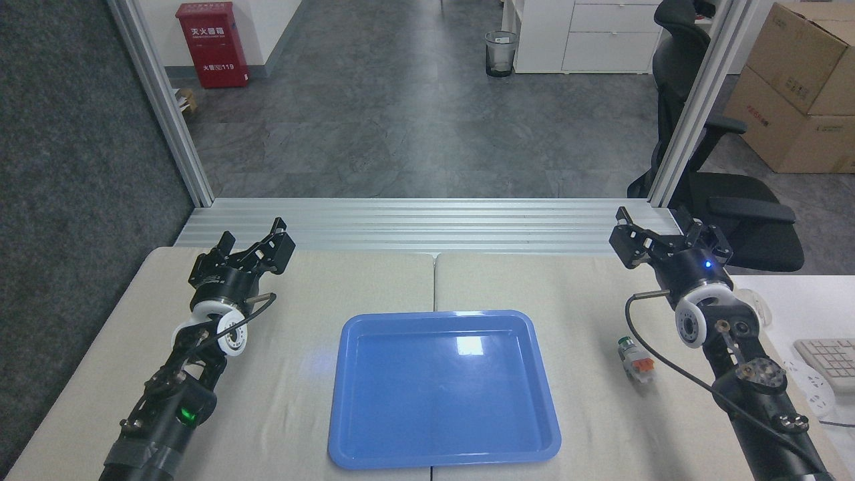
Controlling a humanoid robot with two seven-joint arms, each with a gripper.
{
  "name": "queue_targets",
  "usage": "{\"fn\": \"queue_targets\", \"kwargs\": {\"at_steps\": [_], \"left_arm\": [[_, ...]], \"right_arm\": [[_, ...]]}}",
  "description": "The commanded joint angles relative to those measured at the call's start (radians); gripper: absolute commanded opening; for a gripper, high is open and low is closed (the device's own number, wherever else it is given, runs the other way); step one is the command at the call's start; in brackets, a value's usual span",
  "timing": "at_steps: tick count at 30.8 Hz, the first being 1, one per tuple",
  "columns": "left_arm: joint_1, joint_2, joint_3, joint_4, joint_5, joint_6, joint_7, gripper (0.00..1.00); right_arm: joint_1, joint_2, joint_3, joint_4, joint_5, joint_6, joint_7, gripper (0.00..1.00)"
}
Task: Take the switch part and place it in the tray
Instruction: 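Lower the right gripper down onto the white-and-orange switch part, then close the right gripper on the switch part and lift it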
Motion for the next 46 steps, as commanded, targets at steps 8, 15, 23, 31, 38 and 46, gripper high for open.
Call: {"fn": "queue_targets", "kwargs": {"at_steps": [8, 15, 23, 31, 38, 46], "left_arm": [[0.0, 0.0, -0.001, 0.0, 0.0, 0.0, 0.0, 1.0], [0.0, 0.0, -0.001, 0.0, 0.0, 0.001, 0.0, 1.0], [0.0, 0.0, 0.0, 0.0, 0.0, 0.001, 0.0, 1.0], [0.0, 0.0, 0.001, 0.0, 0.0, 0.001, 0.0, 1.0], [0.0, 0.0, 0.001, 0.0, 0.0, 0.001, 0.0, 1.0], [0.0, 0.0, 0.001, 0.0, 0.0, 0.001, 0.0, 1.0]], "right_arm": [[0.344, -0.029, 0.025, -0.066, -0.003, -0.025, 0.0, 0.97], [0.363, -0.002, 0.032, -0.003, 0.005, -0.002, 0.0, 0.89], [0.352, -0.014, 0.032, 0.043, 0.005, 0.046, 0.0, 0.89], [0.346, -0.02, 0.074, 0.06, 0.02, 0.05, 0.0, 0.89], [0.344, -0.013, 0.089, 0.055, 0.022, 0.05, -0.003, 0.3], [0.261, -0.006, 0.079, 0.04, 0.016, 0.064, -0.006, 0.0]]}}
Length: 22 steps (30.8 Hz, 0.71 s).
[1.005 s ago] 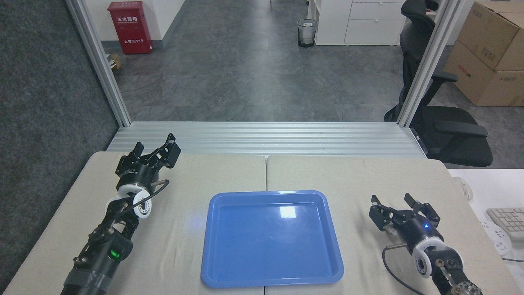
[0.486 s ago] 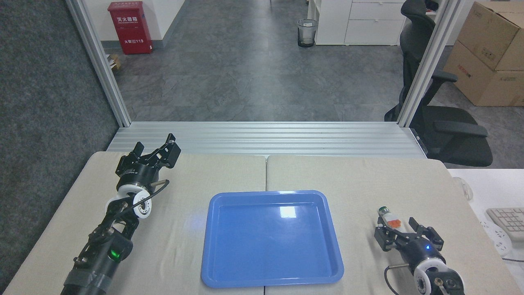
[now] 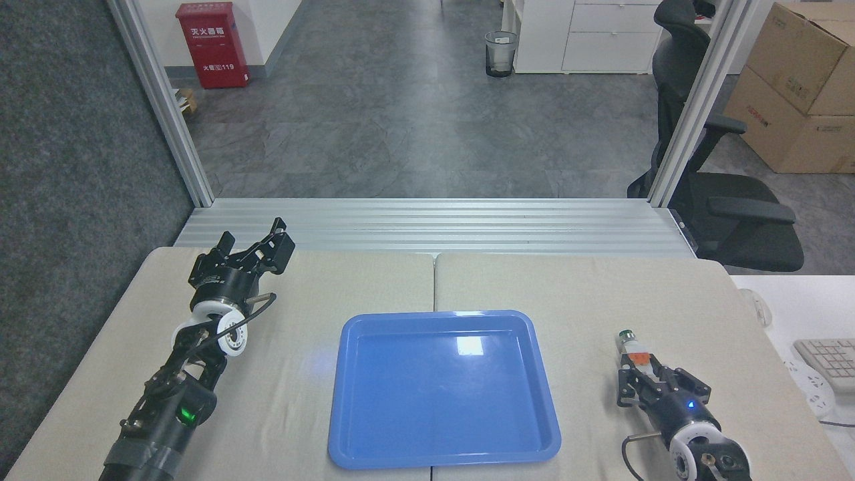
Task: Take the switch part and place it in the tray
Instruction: 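Close the right gripper on the switch part and lift it, then carry the switch part over the blue tray with the right gripper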
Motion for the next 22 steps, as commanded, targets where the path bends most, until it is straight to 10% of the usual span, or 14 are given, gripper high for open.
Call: {"fn": "queue_targets", "kwargs": {"at_steps": [1, 13, 22], "left_arm": [[0.0, 0.0, -0.001, 0.0, 0.0, 0.0, 0.0, 1.0], [0.0, 0.0, -0.001, 0.0, 0.0, 0.0, 0.0, 1.0], [0.0, 0.0, 0.001, 0.0, 0.0, 0.0, 0.0, 1.0]], "right_arm": [[-0.062, 0.01, 0.016, -0.015, -0.003, 0.011, -0.001, 0.0], [-0.043, 0.132, 0.264, -0.481, 0.061, 0.023, 0.085, 0.0], [0.01, 0.184, 0.363, -0.509, 0.132, 0.032, 0.097, 0.0]]}}
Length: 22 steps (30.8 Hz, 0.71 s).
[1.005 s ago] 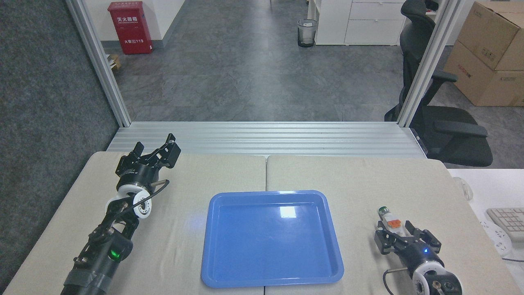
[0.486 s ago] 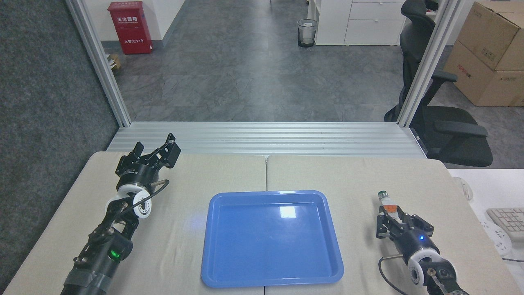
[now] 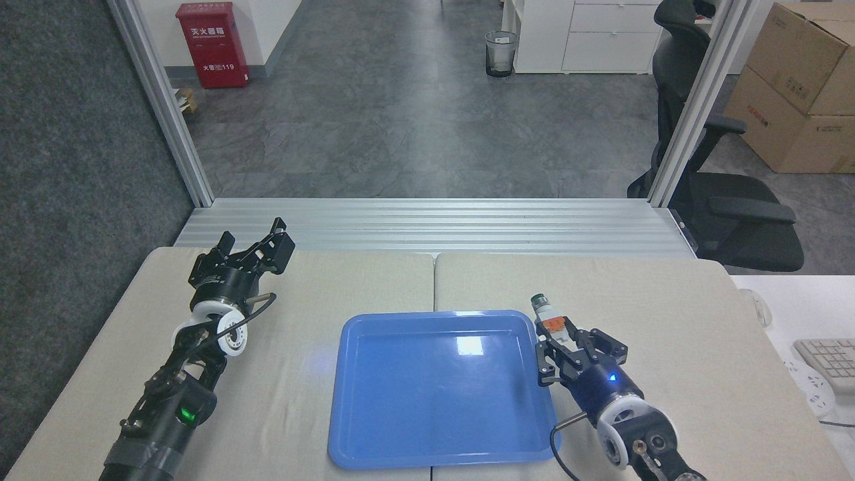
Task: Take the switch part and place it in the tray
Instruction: 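Carry the switch part over the blue tray with the right gripper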
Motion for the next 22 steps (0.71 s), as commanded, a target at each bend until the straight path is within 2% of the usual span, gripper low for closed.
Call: {"fn": "queue_targets", "kwargs": {"at_steps": [1, 4, 9, 15, 16, 17, 18, 19, 22], "left_arm": [[0.0, 0.0, 0.001, 0.0, 0.0, 0.0, 0.0, 1.0], [0.0, 0.0, 0.001, 0.0, 0.0, -0.001, 0.0, 1.0], [0.0, 0.0, 0.001, 0.0, 0.0, 0.0, 0.0, 1.0], [0.0, 0.0, 0.001, 0.0, 0.0, 0.0, 0.0, 1.0], [0.0, 0.0, -0.001, 0.0, 0.0, 0.0, 0.0, 1.0], [0.0, 0.0, -0.001, 0.0, 0.0, -0.001, 0.0, 1.0], [0.0, 0.0, 0.001, 0.0, 0.0, -0.001, 0.0, 1.0], [0.0, 0.0, 0.001, 0.0, 0.0, 0.0, 0.0, 1.0], [0.0, 0.0, 0.001, 0.0, 0.0, -0.001, 0.0, 1.0]], "right_arm": [[0.037, 0.1, 0.216, -0.213, 0.056, 0.008, 0.027, 0.0], [0.066, 0.1, 0.274, -0.131, 0.065, 0.011, 0.062, 0.0], [0.075, 0.121, 0.296, -0.008, 0.068, 0.038, 0.065, 0.0], [0.063, 0.123, 0.284, 0.02, 0.069, 0.043, 0.068, 0.05], [0.061, 0.121, 0.282, 0.024, 0.071, 0.045, 0.068, 0.1], [0.061, 0.121, 0.282, 0.032, 0.071, 0.052, 0.068, 0.25], [0.061, 0.123, 0.282, 0.037, 0.071, 0.063, 0.068, 0.47], [0.061, 0.121, 0.282, 0.038, 0.071, 0.08, 0.068, 0.64], [0.06, 0.121, 0.277, 0.038, 0.069, 0.121, 0.067, 0.76]]}}
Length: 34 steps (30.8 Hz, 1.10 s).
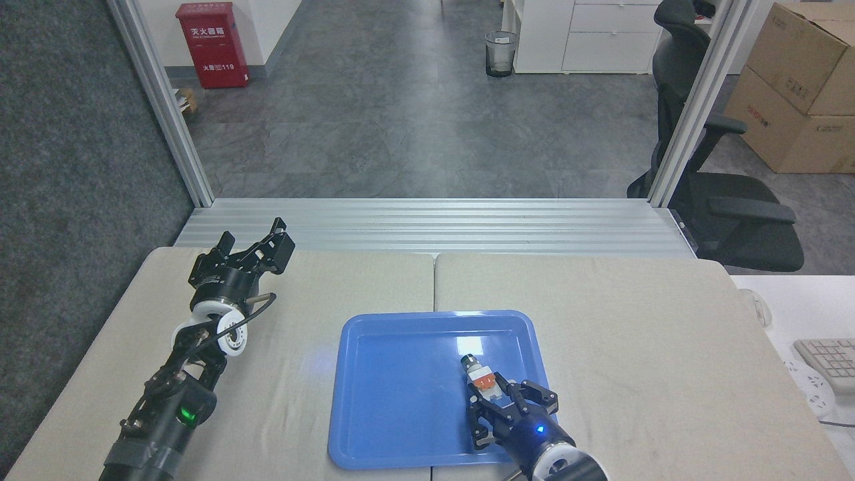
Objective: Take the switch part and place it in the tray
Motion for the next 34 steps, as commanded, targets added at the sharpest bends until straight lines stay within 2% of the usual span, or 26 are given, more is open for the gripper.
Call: {"fn": "queue_targets", "kwargs": {"at_steps": [1, 4, 7, 9, 12, 14, 16, 18, 20, 26, 28, 32, 34], "left_arm": [[0.0, 0.0, 0.001, 0.0, 0.0, 0.0, 0.0, 1.0], [0.0, 0.0, -0.001, 0.0, 0.0, 0.0, 0.0, 1.0], [0.0, 0.0, 0.001, 0.0, 0.0, 0.0, 0.0, 1.0], [0.0, 0.0, 0.0, 0.0, 0.0, 0.0, 0.0, 1.0], [0.0, 0.0, -0.001, 0.0, 0.0, 0.0, 0.0, 1.0], [0.0, 0.0, -0.001, 0.0, 0.0, 0.0, 0.0, 1.0], [0.0, 0.0, 0.001, 0.0, 0.0, 0.0, 0.0, 1.0], [0.0, 0.0, 0.001, 0.0, 0.0, 0.0, 0.0, 1.0], [0.0, 0.0, -0.001, 0.0, 0.0, 0.0, 0.0, 1.0], [0.0, 0.0, 0.0, 0.0, 0.0, -0.001, 0.0, 1.0], [0.0, 0.0, 0.001, 0.0, 0.0, 0.0, 0.0, 1.0], [0.0, 0.0, 0.0, 0.0, 0.0, 0.0, 0.0, 1.0], [0.0, 0.0, 0.001, 0.0, 0.0, 0.0, 0.0, 1.0]], "right_arm": [[-0.004, 0.038, 0.069, 0.049, 0.005, 0.06, 0.0, 0.82], [-0.043, 0.054, -0.04, 0.048, -0.009, 0.072, -0.011, 0.93], [-0.115, 0.133, -0.196, 0.038, -0.011, 0.072, -0.044, 0.95], [-0.184, 0.164, -0.302, 0.038, -0.011, 0.071, -0.087, 0.95], [-0.288, 0.154, -0.399, 0.044, -0.007, 0.063, -0.12, 0.96], [-0.326, 0.117, -0.416, 0.054, -0.006, 0.061, -0.121, 0.96], [-0.342, 0.027, -0.419, 0.073, -0.01, 0.042, -0.123, 0.98], [-0.345, -0.085, -0.422, 0.103, -0.011, -0.003, -0.124, 0.98], [-0.347, -0.145, -0.424, 0.132, -0.011, -0.021, -0.127, 0.98], [-0.374, -0.187, -0.473, 0.212, -0.015, -0.037, -0.147, 0.98], [-0.367, -0.218, -0.484, 0.215, -0.049, -0.078, -0.143, 0.98], [-0.342, -0.288, -0.481, 0.215, -0.154, -0.179, -0.127, 0.98], [-0.328, -0.29, -0.482, 0.215, -0.161, -0.184, -0.112, 0.98]]}}
